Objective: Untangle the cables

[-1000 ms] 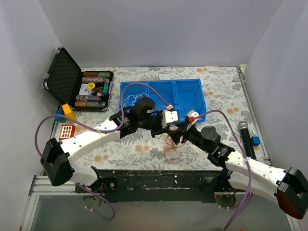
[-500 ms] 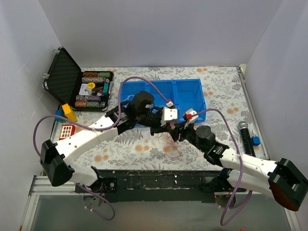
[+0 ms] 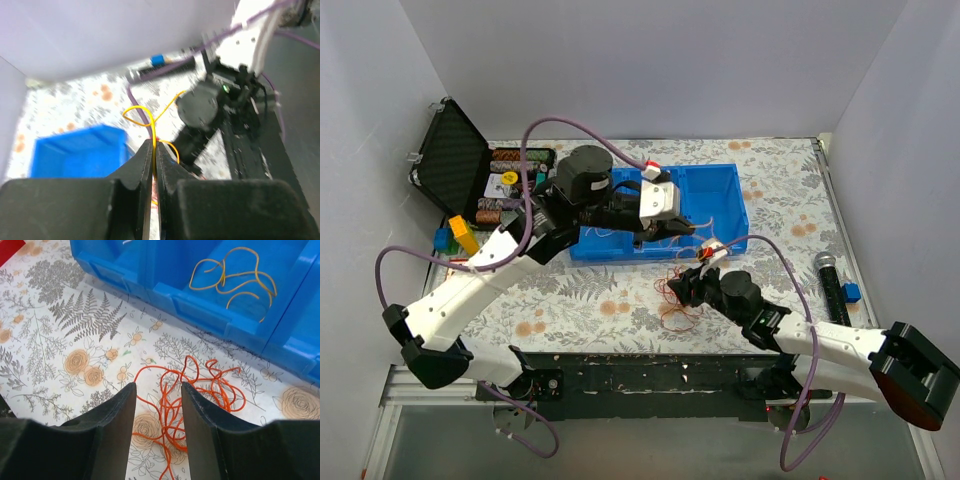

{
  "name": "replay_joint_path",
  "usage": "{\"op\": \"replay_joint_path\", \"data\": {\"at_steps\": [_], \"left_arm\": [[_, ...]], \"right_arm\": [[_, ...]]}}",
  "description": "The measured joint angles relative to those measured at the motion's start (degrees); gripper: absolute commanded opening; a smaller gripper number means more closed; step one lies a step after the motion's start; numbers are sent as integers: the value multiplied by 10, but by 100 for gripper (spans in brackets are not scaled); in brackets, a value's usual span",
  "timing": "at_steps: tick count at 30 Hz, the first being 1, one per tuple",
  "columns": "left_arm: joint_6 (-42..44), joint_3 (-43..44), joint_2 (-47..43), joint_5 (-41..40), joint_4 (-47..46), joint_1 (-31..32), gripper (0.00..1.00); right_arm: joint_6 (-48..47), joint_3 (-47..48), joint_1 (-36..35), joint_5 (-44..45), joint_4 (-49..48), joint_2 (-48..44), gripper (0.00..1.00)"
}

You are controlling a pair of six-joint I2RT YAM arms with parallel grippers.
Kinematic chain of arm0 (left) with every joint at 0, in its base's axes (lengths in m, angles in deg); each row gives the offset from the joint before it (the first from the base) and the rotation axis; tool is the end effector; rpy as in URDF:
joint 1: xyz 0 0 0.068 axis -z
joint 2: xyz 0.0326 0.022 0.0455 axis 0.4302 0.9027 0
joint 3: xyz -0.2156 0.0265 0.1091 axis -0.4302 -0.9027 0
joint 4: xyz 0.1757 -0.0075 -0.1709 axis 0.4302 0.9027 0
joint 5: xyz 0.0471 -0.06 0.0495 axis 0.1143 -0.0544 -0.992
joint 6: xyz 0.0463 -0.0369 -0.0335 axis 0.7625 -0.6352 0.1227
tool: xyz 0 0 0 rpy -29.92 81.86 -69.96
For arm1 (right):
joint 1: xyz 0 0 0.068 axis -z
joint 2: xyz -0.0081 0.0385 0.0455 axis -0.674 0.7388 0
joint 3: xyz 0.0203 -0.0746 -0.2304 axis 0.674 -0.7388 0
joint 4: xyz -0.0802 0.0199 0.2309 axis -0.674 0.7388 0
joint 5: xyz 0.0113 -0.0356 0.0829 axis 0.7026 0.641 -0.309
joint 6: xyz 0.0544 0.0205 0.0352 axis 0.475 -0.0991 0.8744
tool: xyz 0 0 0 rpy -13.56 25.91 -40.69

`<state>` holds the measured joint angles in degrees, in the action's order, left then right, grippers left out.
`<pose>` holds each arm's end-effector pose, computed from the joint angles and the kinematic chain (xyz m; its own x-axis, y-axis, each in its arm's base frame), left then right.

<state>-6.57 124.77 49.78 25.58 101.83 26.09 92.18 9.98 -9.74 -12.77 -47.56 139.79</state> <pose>0.1507 -0.2462 0.4144 -0.4138 0.2551 -0.8739 0.9090 0.0618 -0.4123 0.1494 0.1758 0.1769 -0.2886 0.0697 -0.9549 -0.6114 0.7541 0.2398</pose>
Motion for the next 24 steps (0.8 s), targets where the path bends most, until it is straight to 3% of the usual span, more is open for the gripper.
{"op": "replay_joint_path", "data": {"at_steps": [5,10,14,24], "left_arm": [[-4,38,-12,-38,-81,0,0],[-14,-34,-48,-142,-222,0,0],[-30,-64,-27,-237,-290,-6,0],[-104,-163,113,-346,-336,-127,0]], "right_arm": [[17,-22,-12,1,1,10,49],[39,-41,-20,2,8,27,42],[56,-50,-26,7,29,18,37],[77,-67,-28,40,119,-203,40]]}}
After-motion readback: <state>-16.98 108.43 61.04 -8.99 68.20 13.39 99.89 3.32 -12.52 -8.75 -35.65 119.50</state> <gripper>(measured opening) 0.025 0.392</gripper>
